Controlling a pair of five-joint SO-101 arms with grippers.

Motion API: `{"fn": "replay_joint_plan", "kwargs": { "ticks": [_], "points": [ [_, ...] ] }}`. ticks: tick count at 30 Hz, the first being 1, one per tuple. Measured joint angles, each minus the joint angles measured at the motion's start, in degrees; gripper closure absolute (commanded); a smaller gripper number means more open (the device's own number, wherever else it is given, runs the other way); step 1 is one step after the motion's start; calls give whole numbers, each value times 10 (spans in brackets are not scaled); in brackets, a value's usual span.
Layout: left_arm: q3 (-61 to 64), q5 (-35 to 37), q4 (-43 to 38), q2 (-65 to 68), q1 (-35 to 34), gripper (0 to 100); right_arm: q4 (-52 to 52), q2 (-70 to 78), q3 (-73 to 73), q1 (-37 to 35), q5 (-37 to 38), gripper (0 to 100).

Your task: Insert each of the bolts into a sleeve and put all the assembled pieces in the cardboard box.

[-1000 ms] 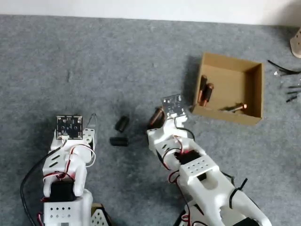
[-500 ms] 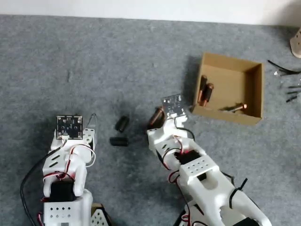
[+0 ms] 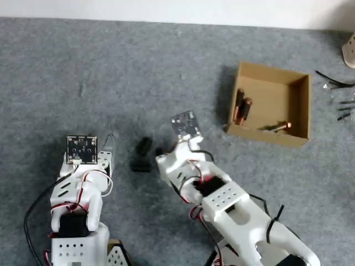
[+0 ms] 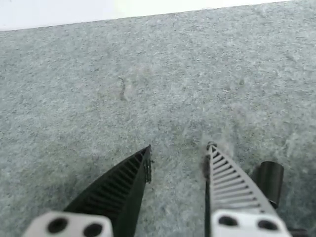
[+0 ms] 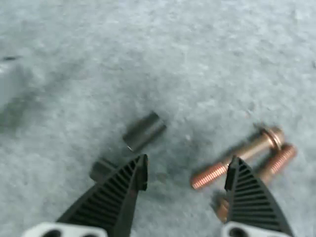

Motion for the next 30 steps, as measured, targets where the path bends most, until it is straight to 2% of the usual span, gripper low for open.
{"fn": "replay_joint_plan", "kwargs": {
  "ticks": [3, 17, 23, 30],
  "points": [
    [0, 0, 0, 0, 0, 829, 26, 22, -53, -5, -11, 757],
    [0, 0, -7, 0, 0, 829, 29, 278, -236, -23, -208, 757],
    [0, 0, -7, 0, 0, 829, 29, 364, -280, -28, -244, 757],
    [0, 0, -7, 0, 0, 829, 30, 375, -291, -66, -263, 757]
  ]
}}
